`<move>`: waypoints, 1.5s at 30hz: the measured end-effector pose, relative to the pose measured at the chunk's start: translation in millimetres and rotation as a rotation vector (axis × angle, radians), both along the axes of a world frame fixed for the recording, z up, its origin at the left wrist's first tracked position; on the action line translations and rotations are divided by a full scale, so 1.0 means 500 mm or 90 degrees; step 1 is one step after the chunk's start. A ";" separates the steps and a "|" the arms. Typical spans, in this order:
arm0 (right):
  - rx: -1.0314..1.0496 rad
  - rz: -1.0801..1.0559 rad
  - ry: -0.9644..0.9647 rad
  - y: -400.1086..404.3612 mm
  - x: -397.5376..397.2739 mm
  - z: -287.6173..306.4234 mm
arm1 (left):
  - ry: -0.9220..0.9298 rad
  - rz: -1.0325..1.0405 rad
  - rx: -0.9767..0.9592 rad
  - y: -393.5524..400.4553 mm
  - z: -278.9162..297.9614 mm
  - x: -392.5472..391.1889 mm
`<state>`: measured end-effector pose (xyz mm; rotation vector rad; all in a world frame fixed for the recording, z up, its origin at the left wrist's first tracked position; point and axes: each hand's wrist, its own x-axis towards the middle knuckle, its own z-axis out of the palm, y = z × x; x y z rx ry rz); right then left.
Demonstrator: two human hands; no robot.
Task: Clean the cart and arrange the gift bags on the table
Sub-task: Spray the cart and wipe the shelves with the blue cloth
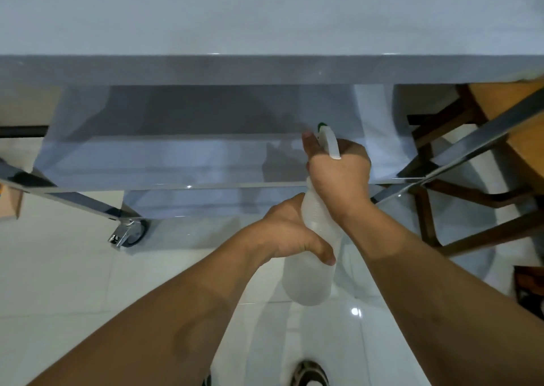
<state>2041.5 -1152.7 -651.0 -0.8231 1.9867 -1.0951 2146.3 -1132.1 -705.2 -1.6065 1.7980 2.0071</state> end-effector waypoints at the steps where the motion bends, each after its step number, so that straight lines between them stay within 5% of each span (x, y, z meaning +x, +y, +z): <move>1: 0.001 -0.001 0.001 0.002 -0.017 0.000 | 0.001 -0.010 0.002 -0.001 0.000 -0.015; 13: -0.021 -0.048 0.017 0.049 -0.188 -0.020 | -0.027 -0.066 0.002 0.029 -0.023 -0.185; 25: 0.001 -0.051 0.026 0.103 -0.187 -0.068 | -0.078 -0.088 -0.008 0.078 -0.076 -0.193; 37: 0.061 -0.039 -0.064 0.179 -0.088 -0.245 | -0.129 -0.085 0.100 0.170 -0.188 -0.073; 45: 0.048 -0.065 -0.076 0.129 -0.074 -0.373 | -0.143 -0.066 0.064 0.122 -0.309 -0.069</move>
